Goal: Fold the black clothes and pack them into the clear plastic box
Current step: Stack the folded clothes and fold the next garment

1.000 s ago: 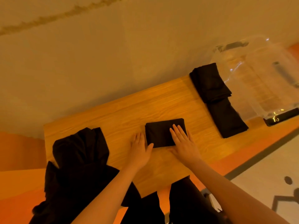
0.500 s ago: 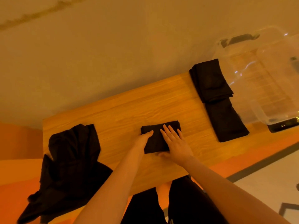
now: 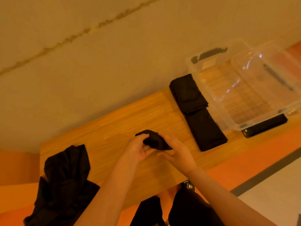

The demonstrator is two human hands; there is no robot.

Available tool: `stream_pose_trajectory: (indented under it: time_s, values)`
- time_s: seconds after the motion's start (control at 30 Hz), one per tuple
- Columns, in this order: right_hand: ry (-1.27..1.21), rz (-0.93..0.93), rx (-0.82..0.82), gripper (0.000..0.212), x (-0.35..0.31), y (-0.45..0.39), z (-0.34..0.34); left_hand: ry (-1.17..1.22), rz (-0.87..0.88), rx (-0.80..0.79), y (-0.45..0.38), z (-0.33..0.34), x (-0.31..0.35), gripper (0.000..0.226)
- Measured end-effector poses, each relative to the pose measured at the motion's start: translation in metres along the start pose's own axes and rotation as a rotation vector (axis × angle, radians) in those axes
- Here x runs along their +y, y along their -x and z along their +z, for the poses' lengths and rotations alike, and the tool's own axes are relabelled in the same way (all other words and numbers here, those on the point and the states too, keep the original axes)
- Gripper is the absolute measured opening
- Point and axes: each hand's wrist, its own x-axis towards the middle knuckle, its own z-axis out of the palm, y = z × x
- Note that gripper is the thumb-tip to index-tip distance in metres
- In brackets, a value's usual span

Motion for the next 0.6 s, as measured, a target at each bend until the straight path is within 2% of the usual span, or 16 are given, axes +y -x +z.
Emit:
stream_pose_trajectory:
  time_s: [0.13,0.17,0.23,0.27,0.3,0.33,0.37,0.4,0.47,0.53,0.6]
  values:
    - [-0.286,0.138,0.111,0.033,-0.020,-0.013,-0.037,-0.069,0.036,-0.097,0.021,0.016,0.013,0.025]
    - [-0.376,0.186,0.142,0.029,-0.024,-0.015,-0.047,-0.146,0.091,-0.102,0.024,0.018,0.015,0.023]
    - [-0.540,0.268,0.166,0.024,-0.027,-0.017,-0.067,-0.445,0.361,-0.025,0.021,0.017,0.016,0.028]
    - [-0.598,0.296,0.151,0.023,-0.026,-0.016,-0.075,-0.600,0.519,0.009,0.018,0.015,0.017,0.043]
    - [-0.649,0.318,0.122,0.022,-0.024,-0.015,-0.083,-0.695,0.611,-0.037,0.017,0.013,0.018,0.068]
    - [-0.690,0.338,0.088,0.022,-0.021,-0.014,-0.088,-0.729,0.615,-0.152,0.015,0.014,0.018,0.093]
    - [-0.728,0.354,0.050,0.021,-0.018,-0.013,-0.093,-0.746,0.572,-0.272,0.014,0.017,0.017,0.109]
    - [-0.751,0.369,0.016,0.020,-0.016,-0.012,-0.097,-0.758,0.525,-0.363,0.013,0.023,0.017,0.111]
    - [-0.793,0.404,-0.013,0.021,-0.012,-0.011,-0.101,-0.765,0.486,-0.452,0.012,0.037,0.016,0.079]
    - [-0.823,0.447,0.032,0.019,-0.008,-0.010,-0.104,-0.809,0.528,-0.477,0.014,0.051,0.016,0.044]
    - [-0.818,0.478,0.110,0.017,-0.002,-0.009,-0.108,-0.915,0.572,-0.536,0.013,0.059,0.013,0.033]
